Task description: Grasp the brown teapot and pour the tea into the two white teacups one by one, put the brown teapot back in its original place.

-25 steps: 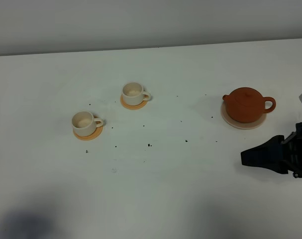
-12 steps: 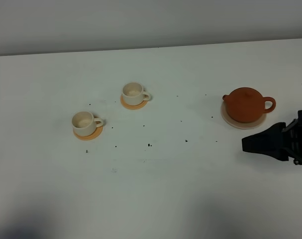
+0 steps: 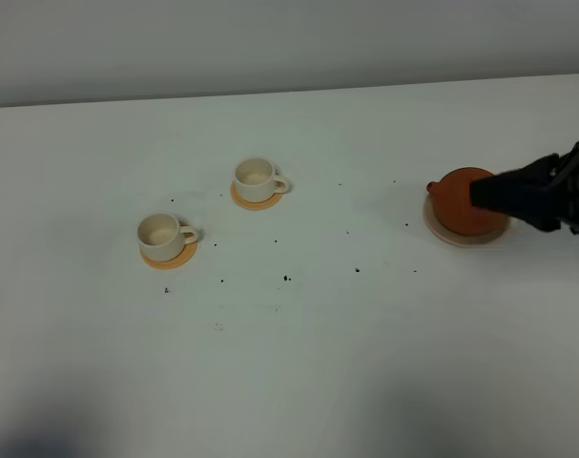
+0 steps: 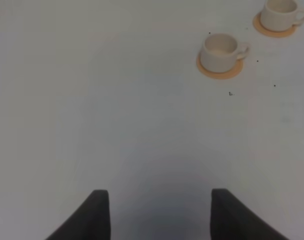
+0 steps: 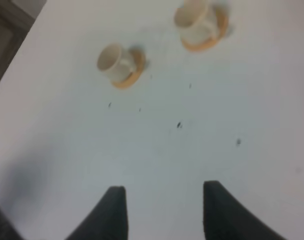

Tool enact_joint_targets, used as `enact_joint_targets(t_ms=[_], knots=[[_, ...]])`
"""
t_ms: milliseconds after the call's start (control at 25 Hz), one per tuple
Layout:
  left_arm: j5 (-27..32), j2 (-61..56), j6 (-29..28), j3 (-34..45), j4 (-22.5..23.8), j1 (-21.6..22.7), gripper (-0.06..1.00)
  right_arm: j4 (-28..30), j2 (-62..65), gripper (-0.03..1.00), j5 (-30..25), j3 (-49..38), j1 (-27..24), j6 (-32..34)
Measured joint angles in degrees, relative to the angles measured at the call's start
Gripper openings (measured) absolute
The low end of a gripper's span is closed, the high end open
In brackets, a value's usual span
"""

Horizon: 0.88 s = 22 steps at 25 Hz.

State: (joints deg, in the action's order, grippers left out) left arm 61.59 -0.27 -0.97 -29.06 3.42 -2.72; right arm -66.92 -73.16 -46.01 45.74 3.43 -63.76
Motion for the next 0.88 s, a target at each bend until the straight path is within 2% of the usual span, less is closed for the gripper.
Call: enact_joint_targets(t_ms=[160,280,600,880], knots=[[0.0,0.0,0.0,0.0,0.0,0.0,0.46,1.4,-1.2,0.37,4.4,4.6,0.0,-4.6],[0.0,0.0,0.0,0.0,0.1,0.0,0.46,5.9,-4.5,0.37,5.1,8.8,0.0,-6.9],[0.0,0.0,0.0,0.0,0.1,0.0,0.46,23.7,-16.8,0.37,0.5,18.3,0.0,-8.3],[0.0,0.0,0.0,0.0,0.2,0.0,0.46,38.1,-27.0,0.37,0.2,24.3,1.0,-9.3]])
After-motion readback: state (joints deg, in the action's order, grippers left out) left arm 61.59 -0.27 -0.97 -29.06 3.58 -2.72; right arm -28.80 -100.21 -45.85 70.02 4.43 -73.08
